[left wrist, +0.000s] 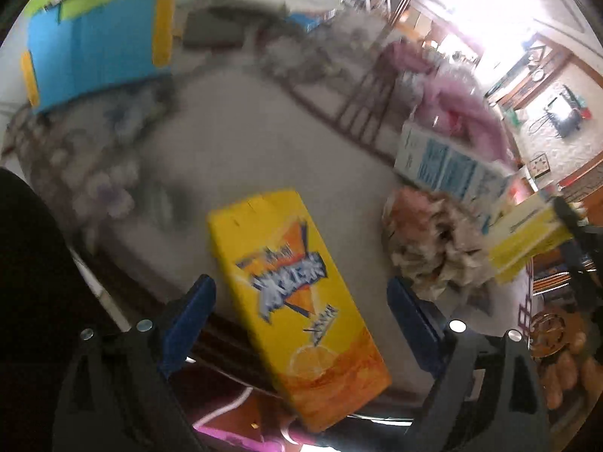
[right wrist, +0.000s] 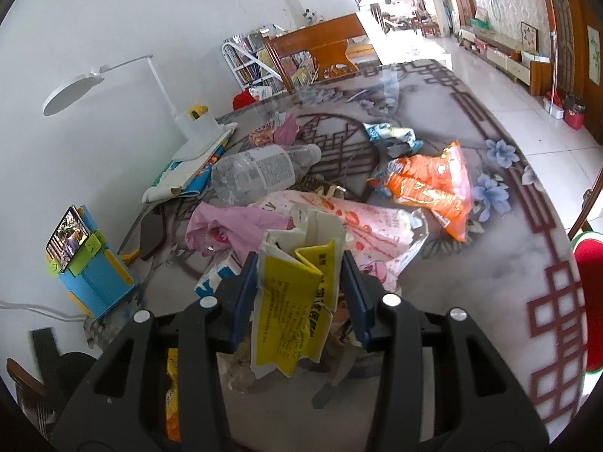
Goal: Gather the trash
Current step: 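Carry both items to the red bin and open both tools to drop them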
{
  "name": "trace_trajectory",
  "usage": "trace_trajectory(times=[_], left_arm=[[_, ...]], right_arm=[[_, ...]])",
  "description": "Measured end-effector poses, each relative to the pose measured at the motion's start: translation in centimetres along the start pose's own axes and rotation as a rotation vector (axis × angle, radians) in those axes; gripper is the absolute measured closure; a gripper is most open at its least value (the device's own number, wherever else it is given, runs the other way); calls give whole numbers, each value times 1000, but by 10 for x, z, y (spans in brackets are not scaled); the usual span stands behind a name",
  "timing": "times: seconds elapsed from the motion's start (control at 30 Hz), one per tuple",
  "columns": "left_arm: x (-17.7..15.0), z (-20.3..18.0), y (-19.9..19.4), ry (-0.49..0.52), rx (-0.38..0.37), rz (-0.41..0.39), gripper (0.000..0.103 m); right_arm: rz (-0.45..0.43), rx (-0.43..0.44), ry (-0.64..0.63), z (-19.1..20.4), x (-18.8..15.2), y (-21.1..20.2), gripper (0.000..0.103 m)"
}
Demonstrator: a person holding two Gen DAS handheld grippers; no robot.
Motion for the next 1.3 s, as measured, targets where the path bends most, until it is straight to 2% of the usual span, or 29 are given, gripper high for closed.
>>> trace_trajectory(times=[0.1,0.17,0.2,0.33,0.43,0.5,0.53,0.6,0.7,0.83,0.9,1.03,1.17,1.3], left_arm=[[-2,-5,15,7,10,26,17],[2,-9,15,46,-7,2,32],[4,-10,15,60,-16,-3,35],[10,-7,13,63,-93,-33,37],[17,-12,-13,101,-118,-125,37],[26,-30,-45,186,-131,-238,37],[31,-49,-62,257,-152,-305,37],[37,-82,-83,366,-187,-382,37],[42,-146,-97,516,-321,-438,37],[46,-249,-80,708,-535,-413,37],[45,-290,-68,774,-605,-393,37],[40,-388,-26,913,-744,-278,37],[23,-463,12,1015,-802,-191,37],[-5,-510,35,1127,-786,-156,35]], right_arm=[[2,7,17,-5,2,-3,60],[-2,10,18,-7,3,-5,60],[-5,13,17,-7,4,-7,60],[-25,49,26,-5,9,-19,61],[-70,96,49,-7,19,-43,61],[-121,123,79,-14,31,-65,61],[-155,134,99,-21,38,-80,61],[-205,137,129,-36,46,-102,61],[-261,63,153,-72,53,-131,62],[-370,-149,232,-152,60,-173,62],[-403,-232,300,-192,60,-188,61],[-443,-388,396,-259,54,-205,61],[-459,-476,464,-309,50,-212,61],[-461,-532,475,-336,52,-206,58]])
Point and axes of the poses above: each gripper's, at about its wrist camera, not at the fingertips, and y roughly the way its jaws point, z to its left, x to its top, the point moved 4 cm from there along y, roughly the way its jaws point, and after that the axes turned 14 degrees about y, right-handed, at the moved point
